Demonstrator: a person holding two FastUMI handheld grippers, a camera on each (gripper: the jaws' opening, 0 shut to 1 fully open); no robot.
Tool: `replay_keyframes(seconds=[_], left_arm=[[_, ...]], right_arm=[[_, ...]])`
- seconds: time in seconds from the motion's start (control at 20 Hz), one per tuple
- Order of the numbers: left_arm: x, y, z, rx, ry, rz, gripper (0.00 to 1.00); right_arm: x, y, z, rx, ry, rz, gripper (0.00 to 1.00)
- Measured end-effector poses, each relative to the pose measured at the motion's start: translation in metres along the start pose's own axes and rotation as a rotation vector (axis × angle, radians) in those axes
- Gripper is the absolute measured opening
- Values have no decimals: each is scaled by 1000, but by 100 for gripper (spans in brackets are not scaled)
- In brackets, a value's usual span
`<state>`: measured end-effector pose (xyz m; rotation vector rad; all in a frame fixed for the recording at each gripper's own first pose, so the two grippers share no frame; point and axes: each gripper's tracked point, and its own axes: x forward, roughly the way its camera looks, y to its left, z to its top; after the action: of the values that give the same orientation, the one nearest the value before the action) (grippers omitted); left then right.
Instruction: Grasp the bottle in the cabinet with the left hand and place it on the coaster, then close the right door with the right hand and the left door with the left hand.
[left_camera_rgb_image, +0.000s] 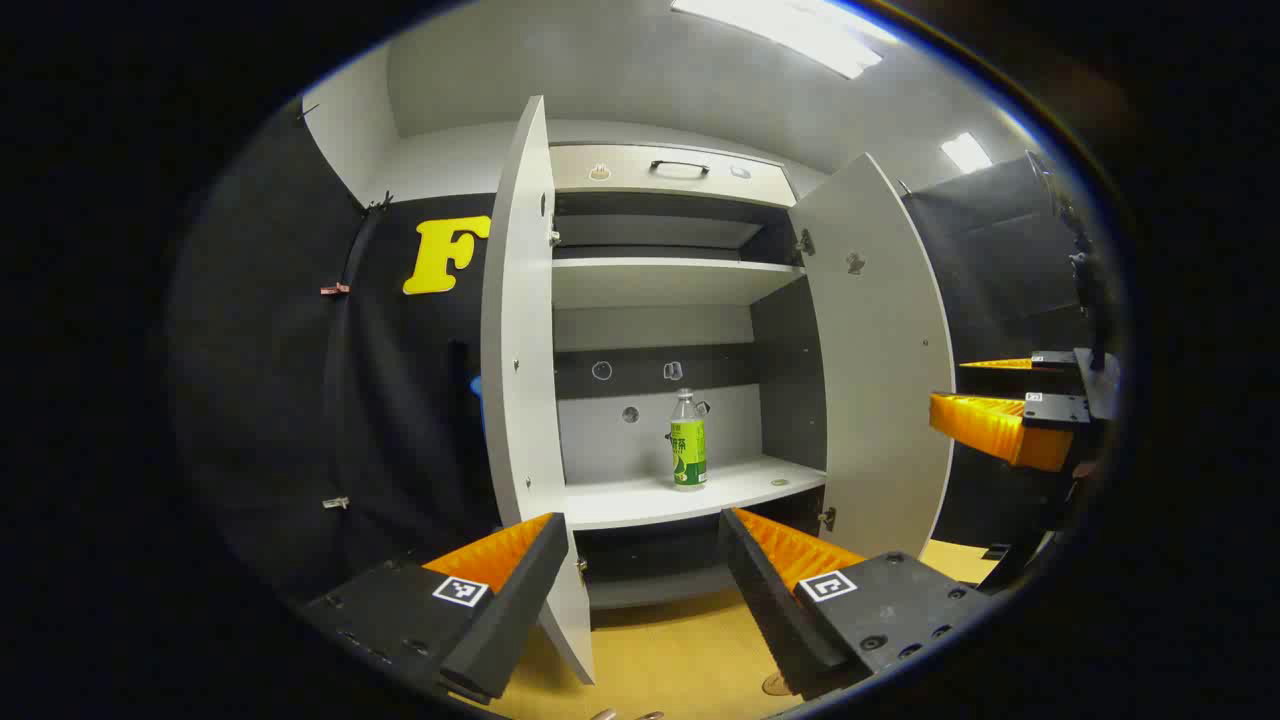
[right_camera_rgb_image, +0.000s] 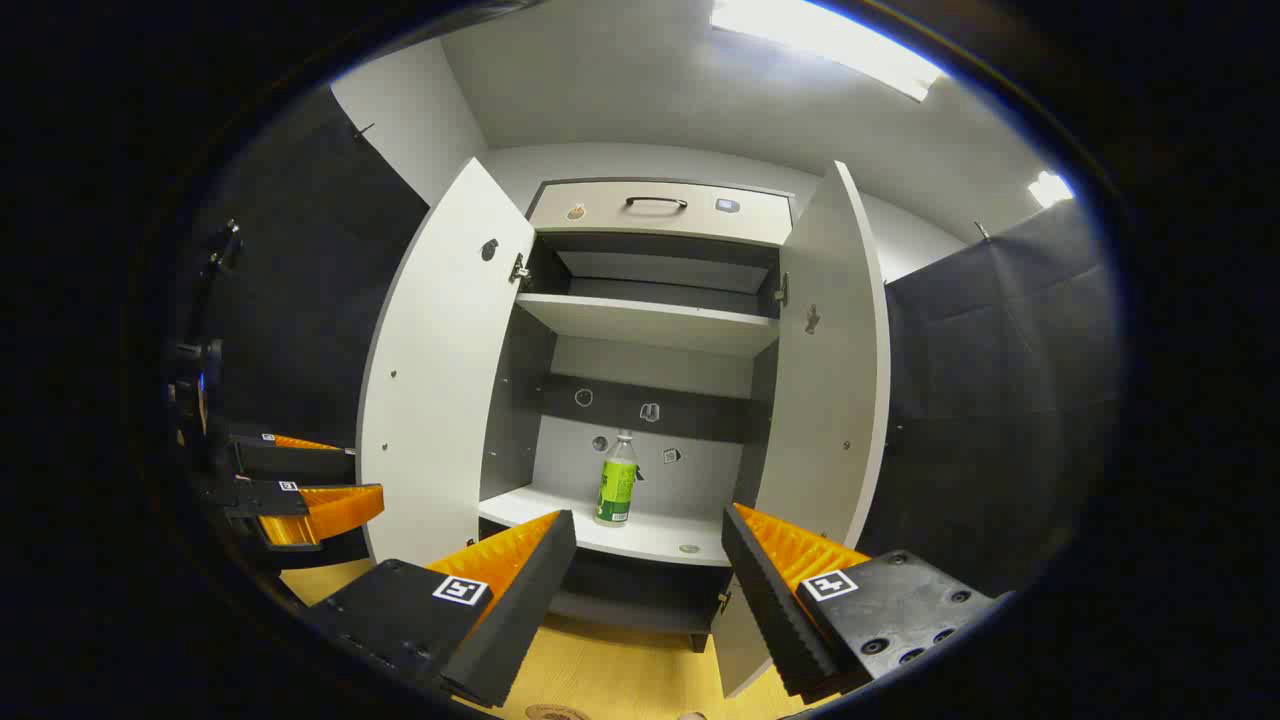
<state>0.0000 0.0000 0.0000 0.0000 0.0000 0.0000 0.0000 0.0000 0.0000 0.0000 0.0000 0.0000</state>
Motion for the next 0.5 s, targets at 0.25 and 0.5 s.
replay_keyframes(seconds=[0.25,0.5], left_arm=[[7,-16,5,-12,-59,-89,97],[24,-28,-3,-52,-43,-128,97]], right_arm=[[-3,0,-1,-58,-1,-11,97],[6,-3,-8,-129,8,-14,98]])
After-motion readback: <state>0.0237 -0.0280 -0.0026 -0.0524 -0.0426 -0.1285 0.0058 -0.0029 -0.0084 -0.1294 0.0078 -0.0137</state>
